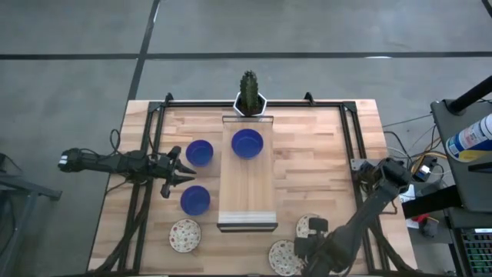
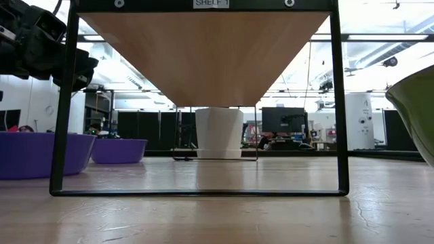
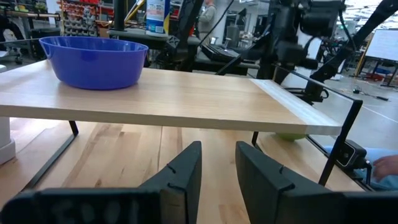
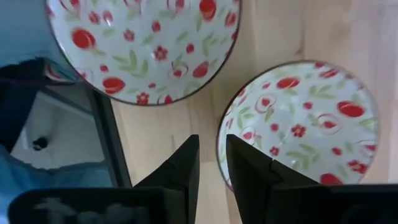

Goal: Pick & Place Mini bowls
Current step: Put the top right white patterned bowl on the shelf

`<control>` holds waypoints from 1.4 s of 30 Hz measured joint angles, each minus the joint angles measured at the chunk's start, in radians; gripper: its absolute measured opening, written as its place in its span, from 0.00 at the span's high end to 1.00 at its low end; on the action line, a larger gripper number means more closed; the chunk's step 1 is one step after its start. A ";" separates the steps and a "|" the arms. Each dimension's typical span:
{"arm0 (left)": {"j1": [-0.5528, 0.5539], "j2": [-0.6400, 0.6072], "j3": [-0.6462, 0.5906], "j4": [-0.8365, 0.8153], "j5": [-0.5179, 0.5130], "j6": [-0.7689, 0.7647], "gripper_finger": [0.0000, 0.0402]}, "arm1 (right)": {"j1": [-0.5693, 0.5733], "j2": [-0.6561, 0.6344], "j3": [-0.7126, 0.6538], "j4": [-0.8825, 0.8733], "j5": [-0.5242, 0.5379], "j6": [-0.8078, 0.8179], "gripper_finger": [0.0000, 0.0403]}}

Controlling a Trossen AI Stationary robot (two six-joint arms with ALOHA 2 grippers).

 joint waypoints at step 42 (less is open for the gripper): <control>0.000 0.000 0.000 0.000 0.000 0.000 0.74 | 0.010 0.088 -0.063 -0.063 0.010 0.015 0.96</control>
